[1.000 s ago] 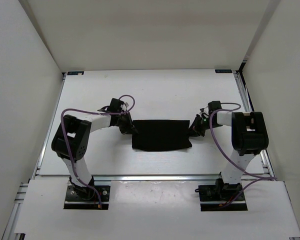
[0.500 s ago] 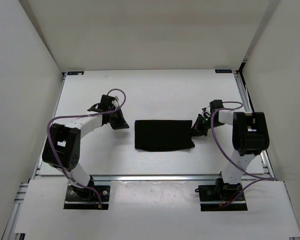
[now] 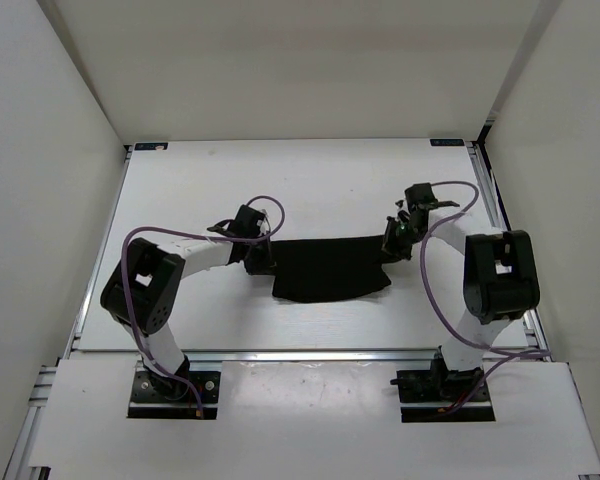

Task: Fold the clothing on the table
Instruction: Fold the skirt

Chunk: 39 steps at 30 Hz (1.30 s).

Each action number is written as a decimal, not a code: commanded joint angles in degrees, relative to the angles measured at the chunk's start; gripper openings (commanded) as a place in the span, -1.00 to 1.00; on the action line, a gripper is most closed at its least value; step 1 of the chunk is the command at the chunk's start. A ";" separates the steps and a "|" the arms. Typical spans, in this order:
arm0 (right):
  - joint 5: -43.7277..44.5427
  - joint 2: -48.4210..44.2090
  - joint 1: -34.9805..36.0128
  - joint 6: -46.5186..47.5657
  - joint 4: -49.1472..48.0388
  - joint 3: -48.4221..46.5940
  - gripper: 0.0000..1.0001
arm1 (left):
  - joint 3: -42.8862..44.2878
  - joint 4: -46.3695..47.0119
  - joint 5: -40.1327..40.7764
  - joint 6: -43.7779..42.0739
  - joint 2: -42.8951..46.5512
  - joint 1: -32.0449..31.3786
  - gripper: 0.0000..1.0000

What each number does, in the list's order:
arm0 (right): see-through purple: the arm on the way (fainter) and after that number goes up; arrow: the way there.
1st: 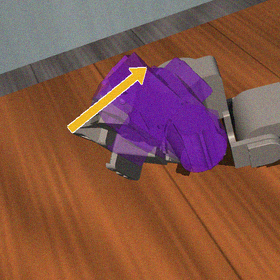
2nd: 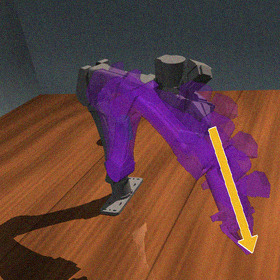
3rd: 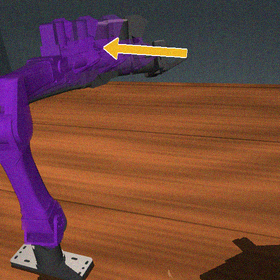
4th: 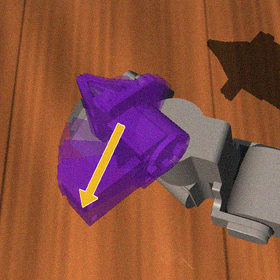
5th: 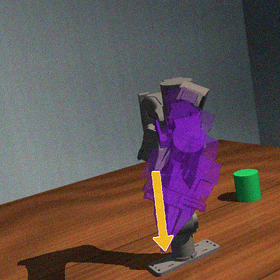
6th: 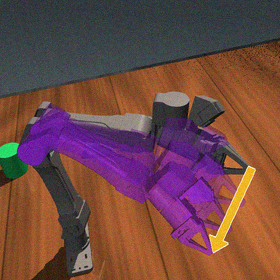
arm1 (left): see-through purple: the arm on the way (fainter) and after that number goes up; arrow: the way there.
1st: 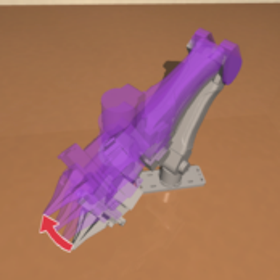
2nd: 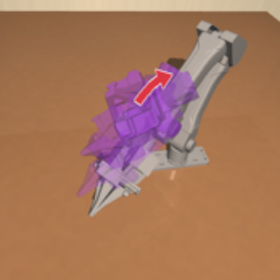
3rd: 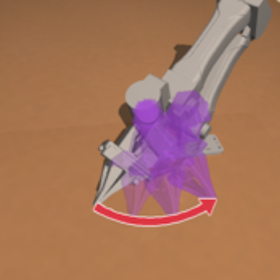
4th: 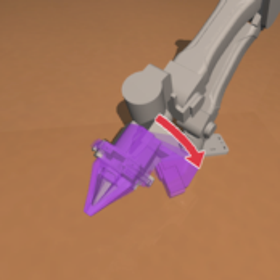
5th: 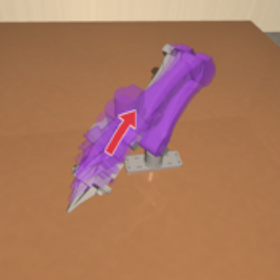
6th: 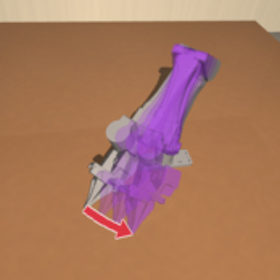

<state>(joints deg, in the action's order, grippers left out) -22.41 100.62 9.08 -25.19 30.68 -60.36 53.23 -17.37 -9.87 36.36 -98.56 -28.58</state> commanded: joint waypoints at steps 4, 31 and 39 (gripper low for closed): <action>10.37 -7.19 7.43 1.19 7.37 -13.53 -1.00 | 0.46 0.05 1.08 0.90 -1.10 -1.39 -1.00; -5.01 17.06 27.04 0.32 7.03 -33.15 -1.00 | -1.82 1.90 -1.20 2.57 1.88 2.21 -1.00; -7.64 21.19 27.31 -0.30 6.94 -36.23 -0.99 | -3.84 2.16 -1.65 2.66 2.76 3.00 -1.00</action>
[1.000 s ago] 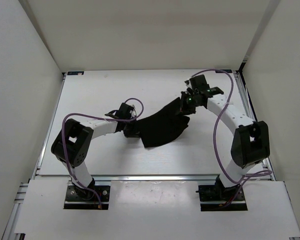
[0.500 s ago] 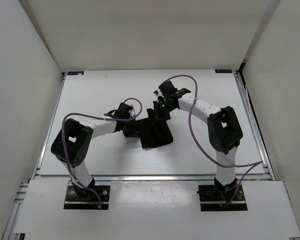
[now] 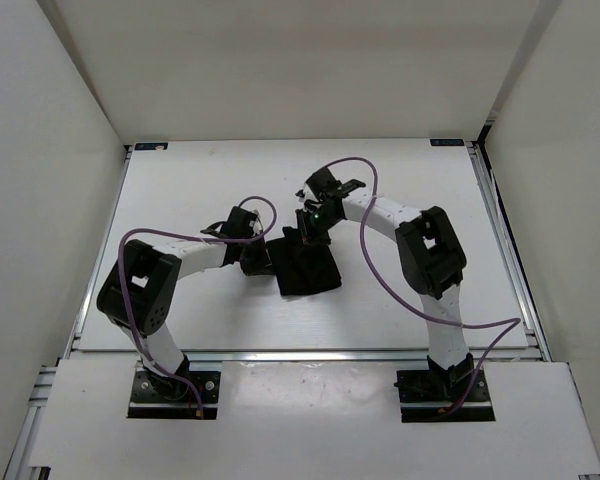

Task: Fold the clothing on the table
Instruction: Fold the skirt

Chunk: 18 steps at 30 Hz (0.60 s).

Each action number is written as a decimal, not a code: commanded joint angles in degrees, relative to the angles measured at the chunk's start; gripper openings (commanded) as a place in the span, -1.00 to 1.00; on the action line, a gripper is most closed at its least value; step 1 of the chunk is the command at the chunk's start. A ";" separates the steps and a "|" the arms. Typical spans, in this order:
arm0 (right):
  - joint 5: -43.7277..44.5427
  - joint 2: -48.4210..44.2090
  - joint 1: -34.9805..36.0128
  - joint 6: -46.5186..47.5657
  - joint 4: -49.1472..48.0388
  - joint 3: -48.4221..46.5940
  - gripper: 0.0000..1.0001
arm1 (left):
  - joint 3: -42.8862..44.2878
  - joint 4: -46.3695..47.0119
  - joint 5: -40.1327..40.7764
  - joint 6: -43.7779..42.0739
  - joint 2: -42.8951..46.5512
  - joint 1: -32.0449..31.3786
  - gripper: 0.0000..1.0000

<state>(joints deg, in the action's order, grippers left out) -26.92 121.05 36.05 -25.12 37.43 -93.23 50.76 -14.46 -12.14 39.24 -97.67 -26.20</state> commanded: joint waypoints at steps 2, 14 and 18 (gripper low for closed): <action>-4.37 1.90 0.34 -0.19 -0.42 -3.45 -0.90 | -1.46 -0.75 0.37 -0.31 1.96 1.06 -1.00; -31.62 -10.21 -4.23 -17.85 -33.91 13.85 0.17 | -0.49 -1.10 -0.60 -0.66 1.25 2.99 -1.00; -26.63 -16.54 -7.13 -15.49 -29.89 17.02 -0.17 | -0.14 -1.89 -0.16 -0.93 3.97 5.80 -1.00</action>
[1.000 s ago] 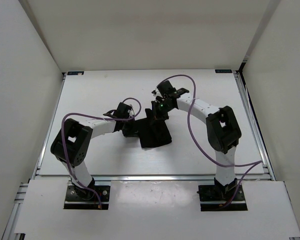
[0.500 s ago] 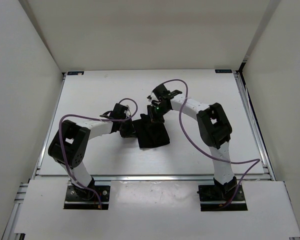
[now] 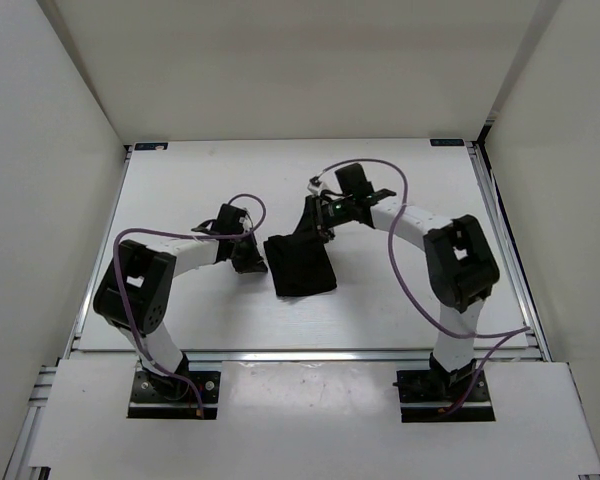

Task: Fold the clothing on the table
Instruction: Fold the skirt

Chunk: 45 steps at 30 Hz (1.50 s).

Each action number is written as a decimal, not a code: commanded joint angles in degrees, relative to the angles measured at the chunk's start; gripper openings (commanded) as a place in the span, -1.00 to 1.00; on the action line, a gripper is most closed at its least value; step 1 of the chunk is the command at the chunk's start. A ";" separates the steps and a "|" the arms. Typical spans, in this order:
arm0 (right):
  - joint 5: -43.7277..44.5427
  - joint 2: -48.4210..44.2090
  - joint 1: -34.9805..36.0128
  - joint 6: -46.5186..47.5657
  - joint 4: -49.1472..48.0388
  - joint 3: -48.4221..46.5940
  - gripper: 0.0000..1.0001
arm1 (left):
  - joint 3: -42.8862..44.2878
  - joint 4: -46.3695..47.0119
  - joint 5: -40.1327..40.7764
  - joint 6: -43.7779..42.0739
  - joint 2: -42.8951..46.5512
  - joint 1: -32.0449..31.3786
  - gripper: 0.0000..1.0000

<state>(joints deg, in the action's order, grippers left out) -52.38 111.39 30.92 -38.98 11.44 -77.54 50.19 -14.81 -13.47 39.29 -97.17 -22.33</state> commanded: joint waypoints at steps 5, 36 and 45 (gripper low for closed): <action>7.97 -5.15 -4.11 4.87 6.38 -0.77 -1.00 | 3.50 -4.17 -0.76 -1.32 8.30 4.40 -1.00; 5.98 17.99 7.23 8.14 13.26 -13.61 -1.00 | 5.44 0.83 -12.19 6.76 10.60 1.24 -1.00; 11.85 -5.46 -2.69 4.62 8.88 -0.61 -0.99 | 0.17 9.17 -13.94 11.86 7.79 -2.01 -1.00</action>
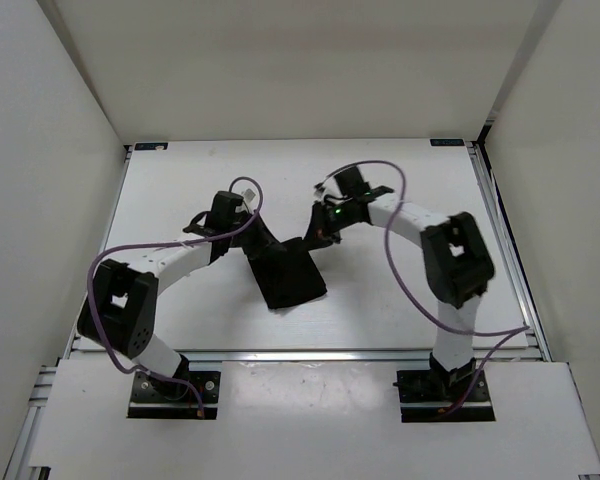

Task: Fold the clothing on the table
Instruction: Fold the skirt

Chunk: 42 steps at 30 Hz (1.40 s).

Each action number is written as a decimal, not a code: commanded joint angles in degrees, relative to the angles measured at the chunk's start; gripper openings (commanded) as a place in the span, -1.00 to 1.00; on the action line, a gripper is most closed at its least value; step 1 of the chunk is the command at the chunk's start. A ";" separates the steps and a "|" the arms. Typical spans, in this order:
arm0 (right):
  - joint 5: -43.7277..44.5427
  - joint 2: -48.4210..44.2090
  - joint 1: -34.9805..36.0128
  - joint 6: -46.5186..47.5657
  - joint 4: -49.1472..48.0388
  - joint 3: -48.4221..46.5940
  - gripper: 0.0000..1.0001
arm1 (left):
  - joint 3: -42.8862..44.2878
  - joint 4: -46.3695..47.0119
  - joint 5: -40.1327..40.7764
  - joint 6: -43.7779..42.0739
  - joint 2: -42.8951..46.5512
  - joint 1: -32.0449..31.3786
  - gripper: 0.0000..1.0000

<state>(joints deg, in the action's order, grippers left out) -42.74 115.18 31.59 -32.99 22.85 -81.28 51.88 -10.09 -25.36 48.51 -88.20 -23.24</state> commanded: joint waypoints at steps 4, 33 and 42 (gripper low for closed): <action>0.82 -16.81 -8.20 -4.44 -7.90 13.41 -1.00 | -2.48 5.96 0.39 2.47 -4.16 -2.77 -1.00; 1.26 -16.40 -7.52 8.46 6.58 11.41 -0.86 | -16.12 12.37 -1.16 4.31 7.15 3.29 -1.00; -0.85 0.46 0.74 17.07 18.01 -5.44 -0.49 | -11.53 7.37 -5.58 6.68 14.99 7.60 -1.00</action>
<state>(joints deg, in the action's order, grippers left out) -42.44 110.74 29.26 -21.26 34.39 -80.25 40.64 0.47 -28.84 54.15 -75.72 -16.73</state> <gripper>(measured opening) 0.260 0.020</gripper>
